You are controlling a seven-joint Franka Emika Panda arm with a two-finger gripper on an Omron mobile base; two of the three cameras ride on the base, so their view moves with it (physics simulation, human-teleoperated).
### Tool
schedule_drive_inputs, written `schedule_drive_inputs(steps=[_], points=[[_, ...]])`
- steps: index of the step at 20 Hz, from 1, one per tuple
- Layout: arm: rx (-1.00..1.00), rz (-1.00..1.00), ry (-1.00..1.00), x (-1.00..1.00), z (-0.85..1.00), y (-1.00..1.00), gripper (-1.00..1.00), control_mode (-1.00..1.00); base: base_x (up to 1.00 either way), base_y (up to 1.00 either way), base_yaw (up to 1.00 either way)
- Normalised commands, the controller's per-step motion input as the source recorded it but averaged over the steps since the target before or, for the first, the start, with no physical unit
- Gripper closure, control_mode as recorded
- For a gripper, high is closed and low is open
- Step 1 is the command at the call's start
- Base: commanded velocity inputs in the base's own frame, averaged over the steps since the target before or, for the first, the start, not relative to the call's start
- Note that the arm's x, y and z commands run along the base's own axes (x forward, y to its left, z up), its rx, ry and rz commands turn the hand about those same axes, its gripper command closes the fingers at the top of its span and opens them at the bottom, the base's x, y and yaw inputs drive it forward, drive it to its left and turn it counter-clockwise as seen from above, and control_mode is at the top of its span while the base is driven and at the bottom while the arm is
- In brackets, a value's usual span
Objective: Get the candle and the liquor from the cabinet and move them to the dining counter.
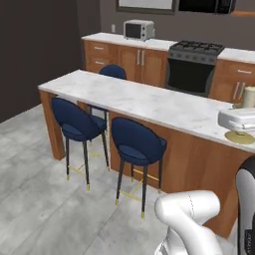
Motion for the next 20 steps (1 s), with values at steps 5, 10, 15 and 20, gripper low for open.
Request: schedule_drive_inputs(steps=[5, 10, 15, 20], points=[[0.00, 0.00, 0.00, 0.00, 0.00, 0.00, 1.00, 1.00, 0.79, -0.12, 0.27], [0.00, 0.00, 0.00, 0.00, 0.00, 0.00, 1.00, 1.00, 0.72, 0.96, 0.04], [0.00, 0.00, 0.00, 0.00, 0.00, 0.00, 1.00, 1.00, 0.67, 0.97, 0.00], [0.00, 0.00, 0.00, 0.00, 0.00, 0.00, 1.00, 1.00, 0.83, 0.56, 0.02]])
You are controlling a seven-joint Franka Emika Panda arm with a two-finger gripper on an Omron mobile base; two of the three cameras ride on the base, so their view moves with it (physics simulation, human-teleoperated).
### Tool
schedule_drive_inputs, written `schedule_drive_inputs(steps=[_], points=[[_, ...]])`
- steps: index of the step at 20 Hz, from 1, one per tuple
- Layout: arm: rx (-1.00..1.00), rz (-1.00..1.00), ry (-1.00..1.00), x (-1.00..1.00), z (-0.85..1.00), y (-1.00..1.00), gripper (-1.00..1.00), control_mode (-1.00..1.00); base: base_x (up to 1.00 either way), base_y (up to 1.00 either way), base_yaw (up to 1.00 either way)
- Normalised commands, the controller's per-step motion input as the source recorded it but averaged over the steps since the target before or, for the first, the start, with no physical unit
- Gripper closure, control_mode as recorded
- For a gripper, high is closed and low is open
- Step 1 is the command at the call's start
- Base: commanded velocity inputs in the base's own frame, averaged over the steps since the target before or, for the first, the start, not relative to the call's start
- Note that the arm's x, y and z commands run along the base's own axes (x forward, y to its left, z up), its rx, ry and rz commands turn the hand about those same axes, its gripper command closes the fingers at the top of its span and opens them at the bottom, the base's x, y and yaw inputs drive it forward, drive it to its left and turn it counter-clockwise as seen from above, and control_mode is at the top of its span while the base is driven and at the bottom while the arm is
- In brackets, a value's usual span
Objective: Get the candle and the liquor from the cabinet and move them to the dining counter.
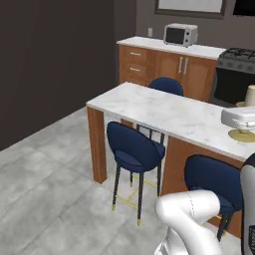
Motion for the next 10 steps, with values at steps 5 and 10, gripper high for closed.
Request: schedule_drive_inputs(steps=[5, 10], points=[[0.00, 0.00, 0.00, 0.00, 0.00, 0.00, 1.00, 1.00, 0.63, 0.70, -0.23], [0.00, 0.00, 0.00, 0.00, 0.00, 0.00, 1.00, 1.00, 0.50, 0.30, -0.42]])
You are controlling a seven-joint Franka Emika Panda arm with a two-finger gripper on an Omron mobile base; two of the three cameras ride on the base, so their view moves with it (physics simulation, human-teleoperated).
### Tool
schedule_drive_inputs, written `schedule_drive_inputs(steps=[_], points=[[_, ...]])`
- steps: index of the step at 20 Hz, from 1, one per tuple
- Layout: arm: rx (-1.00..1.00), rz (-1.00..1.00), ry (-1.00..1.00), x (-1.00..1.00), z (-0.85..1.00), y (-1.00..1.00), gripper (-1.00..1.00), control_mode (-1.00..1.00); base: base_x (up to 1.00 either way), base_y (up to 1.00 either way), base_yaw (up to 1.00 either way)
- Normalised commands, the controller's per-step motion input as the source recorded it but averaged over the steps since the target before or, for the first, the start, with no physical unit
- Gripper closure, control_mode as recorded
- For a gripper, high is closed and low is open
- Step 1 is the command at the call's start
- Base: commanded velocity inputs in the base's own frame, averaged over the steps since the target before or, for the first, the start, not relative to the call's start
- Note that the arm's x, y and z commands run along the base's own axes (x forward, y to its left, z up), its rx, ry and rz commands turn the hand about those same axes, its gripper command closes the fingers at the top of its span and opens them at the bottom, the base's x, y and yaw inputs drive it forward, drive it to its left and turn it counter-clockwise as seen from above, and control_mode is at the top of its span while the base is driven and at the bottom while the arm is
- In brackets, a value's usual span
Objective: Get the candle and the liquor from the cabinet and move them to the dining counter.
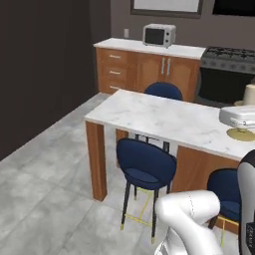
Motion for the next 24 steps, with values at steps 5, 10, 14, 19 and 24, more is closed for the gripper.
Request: schedule_drive_inputs(steps=[5, 10, 14, 19, 24], points=[[0.00, 0.00, 0.00, 0.00, 0.00, 0.00, 1.00, 1.00, 0.52, 0.06, -0.47], [0.00, 0.00, 0.00, 0.00, 0.00, 0.00, 1.00, 1.00, 0.37, 0.00, -0.51], [0.00, 0.00, 0.00, 0.00, 0.00, 0.00, 1.00, 1.00, 0.41, 0.00, -0.53], [0.00, 0.00, 0.00, 0.00, 0.00, 0.00, 1.00, 1.00, 0.63, -0.01, -0.43], [0.00, 0.00, 0.00, 0.00, 0.00, 0.00, 1.00, 1.00, 0.92, -0.04, -0.22]])
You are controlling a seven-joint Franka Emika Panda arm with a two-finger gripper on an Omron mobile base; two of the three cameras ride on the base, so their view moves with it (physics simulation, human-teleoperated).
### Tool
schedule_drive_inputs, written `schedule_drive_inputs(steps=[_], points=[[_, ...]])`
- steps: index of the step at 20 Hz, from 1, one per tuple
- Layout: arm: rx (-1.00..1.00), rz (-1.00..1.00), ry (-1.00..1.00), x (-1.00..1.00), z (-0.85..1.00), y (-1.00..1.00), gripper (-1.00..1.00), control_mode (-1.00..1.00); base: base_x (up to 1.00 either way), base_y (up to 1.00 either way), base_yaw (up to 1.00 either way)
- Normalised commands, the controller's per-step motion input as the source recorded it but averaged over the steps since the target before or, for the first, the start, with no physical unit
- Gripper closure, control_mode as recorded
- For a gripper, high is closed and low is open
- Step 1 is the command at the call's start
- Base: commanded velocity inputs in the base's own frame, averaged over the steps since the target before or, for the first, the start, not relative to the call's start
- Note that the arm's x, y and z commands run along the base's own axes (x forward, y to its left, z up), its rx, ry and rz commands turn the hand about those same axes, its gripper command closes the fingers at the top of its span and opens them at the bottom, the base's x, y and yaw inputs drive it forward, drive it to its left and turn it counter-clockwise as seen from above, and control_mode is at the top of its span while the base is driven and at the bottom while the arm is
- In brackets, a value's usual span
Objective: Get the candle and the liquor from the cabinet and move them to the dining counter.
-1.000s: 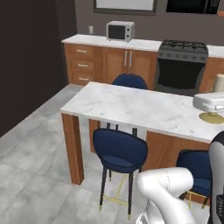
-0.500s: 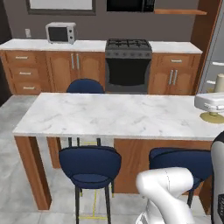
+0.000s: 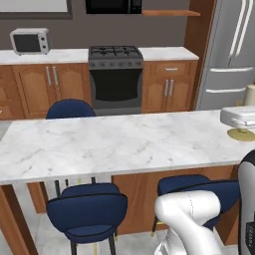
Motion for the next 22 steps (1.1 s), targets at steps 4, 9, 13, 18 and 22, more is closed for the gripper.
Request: schedule_drive_inputs(steps=[4, 9, 13, 18, 22], points=[[0.00, 0.00, 0.00, 0.00, 0.00, 0.00, 1.00, 1.00, 0.72, -0.11, -0.14], [0.00, 0.00, 0.00, 0.00, 0.00, 0.00, 1.00, 1.00, 0.46, -0.24, -0.04], [0.00, 0.00, 0.00, 0.00, 0.00, 0.00, 1.00, 1.00, 0.29, -0.17, 0.00], [0.00, 0.00, 0.00, 0.00, 0.00, 0.00, 1.00, 1.00, 0.18, -0.02, 0.00], [0.00, 0.00, 0.00, 0.00, 0.00, 0.00, 1.00, 1.00, 0.06, 0.00, 0.00]])
